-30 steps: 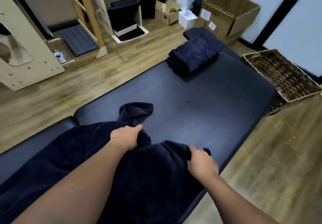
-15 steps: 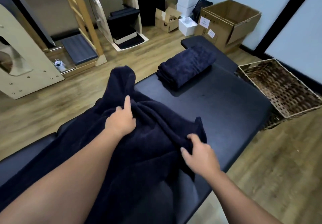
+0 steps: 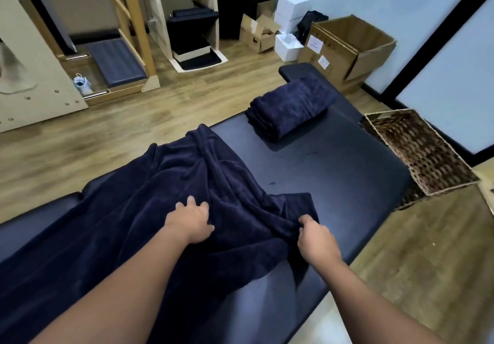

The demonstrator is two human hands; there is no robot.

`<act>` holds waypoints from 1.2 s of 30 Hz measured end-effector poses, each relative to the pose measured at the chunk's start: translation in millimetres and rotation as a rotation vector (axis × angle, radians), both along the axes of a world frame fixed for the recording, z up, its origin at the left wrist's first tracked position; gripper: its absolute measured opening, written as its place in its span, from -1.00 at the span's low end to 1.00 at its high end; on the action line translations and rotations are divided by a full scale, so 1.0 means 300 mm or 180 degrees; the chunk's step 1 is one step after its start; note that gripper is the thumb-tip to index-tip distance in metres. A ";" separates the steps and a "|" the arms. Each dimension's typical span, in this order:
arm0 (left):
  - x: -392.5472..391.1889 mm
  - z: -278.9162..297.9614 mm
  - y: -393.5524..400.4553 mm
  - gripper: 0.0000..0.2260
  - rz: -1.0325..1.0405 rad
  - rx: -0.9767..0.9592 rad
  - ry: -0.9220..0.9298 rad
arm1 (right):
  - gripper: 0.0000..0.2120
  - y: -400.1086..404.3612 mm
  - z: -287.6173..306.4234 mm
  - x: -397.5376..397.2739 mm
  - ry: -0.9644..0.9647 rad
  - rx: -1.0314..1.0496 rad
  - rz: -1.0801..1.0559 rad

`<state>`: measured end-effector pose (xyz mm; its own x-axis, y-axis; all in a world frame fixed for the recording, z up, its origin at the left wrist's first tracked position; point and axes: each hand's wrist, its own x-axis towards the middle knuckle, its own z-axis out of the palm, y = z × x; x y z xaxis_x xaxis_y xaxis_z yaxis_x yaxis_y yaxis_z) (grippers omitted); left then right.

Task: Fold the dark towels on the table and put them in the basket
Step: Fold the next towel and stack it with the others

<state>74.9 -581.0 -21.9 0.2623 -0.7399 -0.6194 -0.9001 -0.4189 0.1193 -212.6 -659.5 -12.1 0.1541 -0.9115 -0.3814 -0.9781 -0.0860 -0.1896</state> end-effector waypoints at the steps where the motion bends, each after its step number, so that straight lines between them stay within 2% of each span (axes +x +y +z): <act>1: 0.001 0.004 -0.007 -0.51 0.0001 -0.0014 -0.0006 | -0.80 -0.019 0.008 0.004 0.0026 -0.0016 0.0020; 3: -0.001 0.004 -0.023 -0.49 0.0028 0.0001 0.0043 | -0.75 -0.063 0.017 0.017 0.0056 -0.0027 0.0115; 4: -0.008 0.000 -0.030 -0.44 0.0078 0.0029 0.0103 | -0.66 -0.088 0.016 0.028 0.0055 0.0020 0.0173; 6: -0.025 -0.014 -0.043 -0.27 0.0179 0.0085 0.0197 | -0.46 -0.141 -0.005 0.050 -0.0055 0.0183 0.0243; 7: -0.037 -0.023 -0.047 -0.18 0.0190 0.0103 0.0180 | -0.42 -0.165 -0.024 0.061 -0.0093 0.0273 0.0273; 9: -0.060 -0.036 -0.062 -0.07 0.0173 0.0086 0.0081 | -0.55 -0.204 -0.063 0.075 -0.0126 0.0341 0.0412; 11: -0.077 -0.048 -0.091 -0.02 0.0218 0.0075 0.0052 | -0.86 -0.238 -0.090 0.080 -0.0084 0.0292 0.0603; 14: -0.087 -0.060 -0.138 0.03 0.0315 0.0076 0.0013 | -0.86 -0.303 -0.098 0.074 0.0132 0.0192 0.0871; 16: -0.094 -0.066 -0.175 0.04 0.0428 0.0038 0.0017 | -0.79 -0.382 -0.085 0.036 0.0240 -0.0008 0.0463; 19: -0.107 -0.069 -0.212 0.02 0.0532 0.0137 0.0154 | -0.70 -0.542 -0.081 -0.089 0.0002 -0.0178 -0.0852; 21: -0.111 -0.064 -0.224 -0.02 0.0670 0.0167 0.0330 | -0.69 -0.606 -0.083 -0.138 -0.0051 -0.0214 -0.1202; 25: -0.105 -0.049 -0.184 -0.20 0.0975 -0.0204 0.0468 | -0.72 -0.572 -0.102 -0.064 -0.0078 -0.0190 -0.0430; 29: -0.091 -0.018 -0.063 -0.73 0.1288 -0.0924 0.0011 | -0.83 -0.429 -0.108 0.052 -0.0326 -0.0323 0.0692; 31: -0.101 0.019 0.014 -0.89 0.1482 -0.1066 -0.0064 | -0.84 -0.323 -0.103 0.086 -0.0563 -0.0487 0.1499; 34: -0.131 0.081 0.144 -0.82 0.1531 -0.0495 0.0337 | -0.79 -0.167 -0.113 0.107 -0.0932 -0.0323 0.2607; 36: -0.164 0.113 0.244 -0.77 0.1149 0.0133 0.0438 | -0.78 -0.073 -0.131 0.115 -0.1111 -0.0347 0.3321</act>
<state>25.7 -507.7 12.1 0.4134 -0.5887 -0.6946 -0.6707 -0.7129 0.2049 -178.0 -681.4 -51.6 0.9503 -0.2973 -0.0927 -0.3096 -0.8706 -0.3823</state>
